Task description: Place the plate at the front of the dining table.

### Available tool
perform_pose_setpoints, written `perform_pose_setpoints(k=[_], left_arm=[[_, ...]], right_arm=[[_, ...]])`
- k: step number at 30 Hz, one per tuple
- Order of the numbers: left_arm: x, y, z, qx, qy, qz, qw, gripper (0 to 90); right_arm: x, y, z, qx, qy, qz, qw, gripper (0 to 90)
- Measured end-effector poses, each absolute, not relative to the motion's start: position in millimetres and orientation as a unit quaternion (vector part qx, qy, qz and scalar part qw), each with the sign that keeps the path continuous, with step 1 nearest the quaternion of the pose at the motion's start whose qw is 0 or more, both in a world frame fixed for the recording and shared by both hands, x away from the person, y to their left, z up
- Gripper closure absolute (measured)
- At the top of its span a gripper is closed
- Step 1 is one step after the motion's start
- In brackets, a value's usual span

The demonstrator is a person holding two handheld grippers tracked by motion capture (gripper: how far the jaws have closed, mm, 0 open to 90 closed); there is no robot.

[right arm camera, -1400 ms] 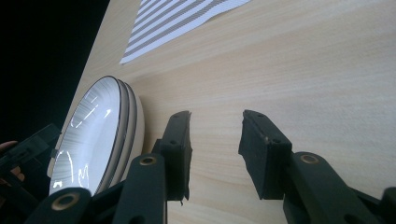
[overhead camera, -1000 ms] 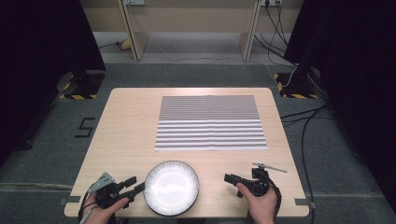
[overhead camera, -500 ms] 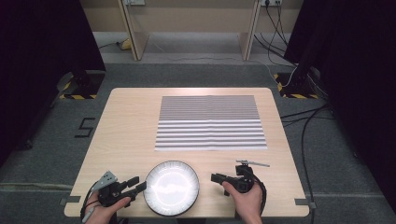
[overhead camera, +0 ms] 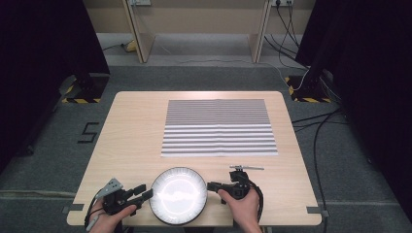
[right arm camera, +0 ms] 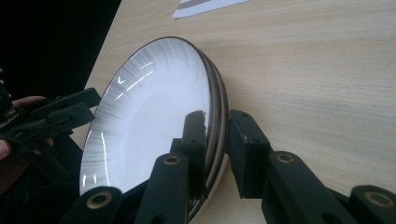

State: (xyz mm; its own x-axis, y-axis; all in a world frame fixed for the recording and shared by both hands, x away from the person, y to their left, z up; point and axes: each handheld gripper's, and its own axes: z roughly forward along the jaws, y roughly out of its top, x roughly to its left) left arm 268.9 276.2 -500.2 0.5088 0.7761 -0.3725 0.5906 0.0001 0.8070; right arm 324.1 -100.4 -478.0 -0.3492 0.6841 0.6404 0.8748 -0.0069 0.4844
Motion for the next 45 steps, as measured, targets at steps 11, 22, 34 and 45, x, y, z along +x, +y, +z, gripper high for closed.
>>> perform_pose_setpoints(k=[11,22,34,45], left_arm=[[269,276,-499,0.702,0.486,0.092,0.512,55.1],[269,275,-499,0.703,0.484,0.091,0.512,55.3],[265,278,-497,0.696,0.493,0.084,0.516,58.9],[260,277,-498,0.698,0.494,0.065,0.514,60.8]], right_arm=[[327,-91,-477,-0.554,-0.705,-0.430,0.108,83.7],[326,-86,-474,-0.559,-0.716,-0.408,0.093,87.2],[323,-79,-472,-0.556,-0.729,-0.393,0.068,86.7],[325,-83,-475,-0.569,-0.713,-0.399,0.092,87.3]])
